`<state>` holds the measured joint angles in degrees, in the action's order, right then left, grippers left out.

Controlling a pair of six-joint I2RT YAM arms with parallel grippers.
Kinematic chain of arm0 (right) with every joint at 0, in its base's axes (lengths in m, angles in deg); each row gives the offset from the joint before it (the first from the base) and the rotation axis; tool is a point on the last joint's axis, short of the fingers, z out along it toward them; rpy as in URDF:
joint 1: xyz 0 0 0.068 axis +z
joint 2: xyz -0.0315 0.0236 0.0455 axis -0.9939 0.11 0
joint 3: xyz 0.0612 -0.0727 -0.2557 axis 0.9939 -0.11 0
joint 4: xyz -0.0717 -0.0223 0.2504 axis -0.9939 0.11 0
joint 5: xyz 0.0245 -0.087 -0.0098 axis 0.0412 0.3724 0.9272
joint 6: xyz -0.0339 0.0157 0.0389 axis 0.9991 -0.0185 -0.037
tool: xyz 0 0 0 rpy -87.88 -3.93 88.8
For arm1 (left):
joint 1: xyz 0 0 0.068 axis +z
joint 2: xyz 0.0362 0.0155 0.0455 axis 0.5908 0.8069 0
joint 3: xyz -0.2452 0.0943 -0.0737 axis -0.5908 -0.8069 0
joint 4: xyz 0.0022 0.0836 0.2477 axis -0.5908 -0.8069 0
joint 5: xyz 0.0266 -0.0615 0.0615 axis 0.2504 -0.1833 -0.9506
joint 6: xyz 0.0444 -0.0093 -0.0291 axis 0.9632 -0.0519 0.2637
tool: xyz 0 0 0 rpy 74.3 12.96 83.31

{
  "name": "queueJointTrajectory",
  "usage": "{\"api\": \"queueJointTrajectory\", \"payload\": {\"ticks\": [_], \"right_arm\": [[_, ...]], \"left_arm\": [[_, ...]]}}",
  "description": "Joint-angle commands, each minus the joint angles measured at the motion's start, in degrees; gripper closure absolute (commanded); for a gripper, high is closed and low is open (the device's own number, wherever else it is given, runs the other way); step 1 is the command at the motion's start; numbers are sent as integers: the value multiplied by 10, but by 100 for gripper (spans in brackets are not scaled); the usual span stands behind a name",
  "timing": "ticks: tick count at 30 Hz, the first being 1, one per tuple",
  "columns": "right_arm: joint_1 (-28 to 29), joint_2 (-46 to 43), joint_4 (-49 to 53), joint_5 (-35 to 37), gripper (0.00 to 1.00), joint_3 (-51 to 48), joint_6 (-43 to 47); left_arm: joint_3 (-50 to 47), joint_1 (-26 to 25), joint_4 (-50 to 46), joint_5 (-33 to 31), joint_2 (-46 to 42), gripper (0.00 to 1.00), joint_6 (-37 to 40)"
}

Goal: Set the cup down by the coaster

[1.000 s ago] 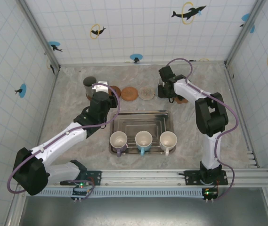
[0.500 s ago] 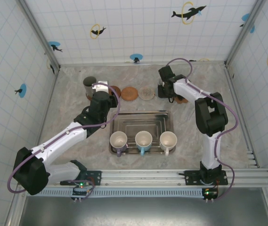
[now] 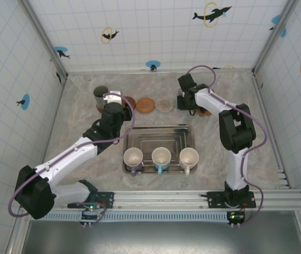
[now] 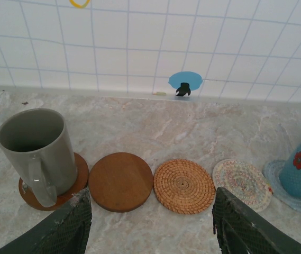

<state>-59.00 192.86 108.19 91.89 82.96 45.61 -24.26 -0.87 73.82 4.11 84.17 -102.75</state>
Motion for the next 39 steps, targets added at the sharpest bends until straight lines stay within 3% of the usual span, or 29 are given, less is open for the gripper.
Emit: {"api": "queueJointTrajectory", "payload": {"ticks": [1,13,25,30,35,39], "right_arm": [[1,1,-2,-3,70,26,2],[3,-33,3,-12,53,19,-5],[12,-175,-3,24,42,-16,-15],[29,-259,-93,31,39,-57,-59],[40,-361,-266,14,37,-175,-134],[49,-424,-341,24,36,-260,-169]], "left_arm": [[17,-2,-7,-8,-8,39,12],[12,-2,-12,-9,-23,39,11],[13,-2,-7,4,-26,39,4],[17,-2,8,28,-16,39,-6],[30,-3,25,78,4,39,-19],[40,-4,26,106,14,39,-26]]}}
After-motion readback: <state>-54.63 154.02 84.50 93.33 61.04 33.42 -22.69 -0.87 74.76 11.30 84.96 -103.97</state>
